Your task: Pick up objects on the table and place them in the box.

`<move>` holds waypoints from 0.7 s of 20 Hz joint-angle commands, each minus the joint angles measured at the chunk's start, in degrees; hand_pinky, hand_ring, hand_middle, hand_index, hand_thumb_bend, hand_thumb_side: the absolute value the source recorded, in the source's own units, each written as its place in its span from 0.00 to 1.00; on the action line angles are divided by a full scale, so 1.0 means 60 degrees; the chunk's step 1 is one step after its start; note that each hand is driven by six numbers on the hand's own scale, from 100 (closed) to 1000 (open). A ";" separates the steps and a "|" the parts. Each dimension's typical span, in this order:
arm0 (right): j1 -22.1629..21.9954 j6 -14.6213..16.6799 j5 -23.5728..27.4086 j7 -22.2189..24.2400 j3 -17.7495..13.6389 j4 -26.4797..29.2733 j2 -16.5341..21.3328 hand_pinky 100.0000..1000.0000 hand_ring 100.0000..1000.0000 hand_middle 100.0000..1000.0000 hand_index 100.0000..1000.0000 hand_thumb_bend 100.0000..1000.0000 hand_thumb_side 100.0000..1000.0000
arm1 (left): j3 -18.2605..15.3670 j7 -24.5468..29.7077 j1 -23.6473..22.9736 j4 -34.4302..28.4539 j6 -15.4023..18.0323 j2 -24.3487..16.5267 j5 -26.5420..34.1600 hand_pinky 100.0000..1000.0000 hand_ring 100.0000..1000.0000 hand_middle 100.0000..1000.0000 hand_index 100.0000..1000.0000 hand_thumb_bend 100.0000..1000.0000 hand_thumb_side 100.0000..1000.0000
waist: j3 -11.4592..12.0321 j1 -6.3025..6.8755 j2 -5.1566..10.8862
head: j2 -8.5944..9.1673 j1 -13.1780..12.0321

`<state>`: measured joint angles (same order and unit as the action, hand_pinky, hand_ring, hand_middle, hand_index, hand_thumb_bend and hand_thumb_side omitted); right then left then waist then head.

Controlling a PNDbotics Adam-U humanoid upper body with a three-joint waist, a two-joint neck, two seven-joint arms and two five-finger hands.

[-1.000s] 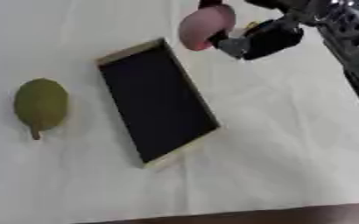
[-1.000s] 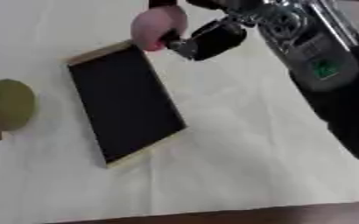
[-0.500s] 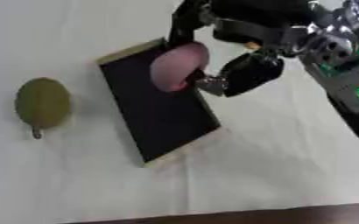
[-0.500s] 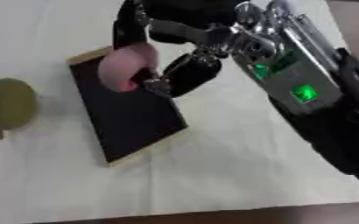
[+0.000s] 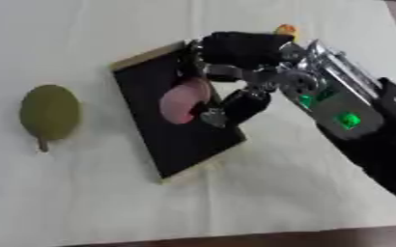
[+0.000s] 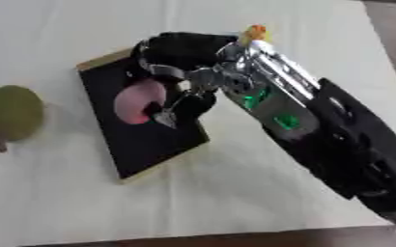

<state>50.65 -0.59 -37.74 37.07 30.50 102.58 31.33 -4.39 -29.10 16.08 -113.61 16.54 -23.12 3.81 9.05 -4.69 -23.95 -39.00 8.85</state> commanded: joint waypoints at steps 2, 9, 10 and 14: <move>0.0098 0.0359 -0.0156 0.0071 0.0059 -0.0171 -0.0006 0.82 0.72 0.64 0.75 0.12 0.00 | -0.0029 0.0051 0.0094 -0.0163 0.0011 -0.0091 0.0019 0.65 0.79 0.80 0.80 0.41 0.63 | 0.0016 0.0057 0.0209 | 0.0018 0.0009; 0.0066 0.1022 -0.0193 0.0320 -0.0010 -0.0085 0.0041 0.88 0.85 0.80 0.88 0.29 0.11 | -0.0037 0.0055 0.0089 -0.0163 0.0001 -0.0079 0.0027 0.65 0.79 0.80 0.80 0.41 0.63 | -0.0012 0.0065 0.0221 | 0.0049 -0.0006; 0.0057 0.1072 -0.0215 0.0323 -0.0037 -0.0052 0.0052 0.89 0.86 0.81 0.88 0.31 0.14 | -0.0038 0.0055 0.0088 -0.0163 0.0000 -0.0078 0.0027 0.65 0.79 0.80 0.80 0.41 0.63 | -0.0017 0.0066 0.0222 | 0.0051 -0.0009; 0.0019 0.1177 -0.0320 0.0250 -0.0216 0.0176 0.0107 0.90 0.87 0.82 0.89 0.34 0.16 | -0.0042 0.0056 0.0076 -0.0163 -0.0005 -0.0072 0.0028 0.65 0.79 0.80 0.80 0.41 0.63 | -0.0038 0.0069 0.0223 | 0.0060 -0.0031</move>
<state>50.24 6.15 -38.98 38.75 30.29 102.17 30.96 -4.38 -28.94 16.10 -113.61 16.50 -23.11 3.95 8.85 -4.69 -23.95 -38.98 8.71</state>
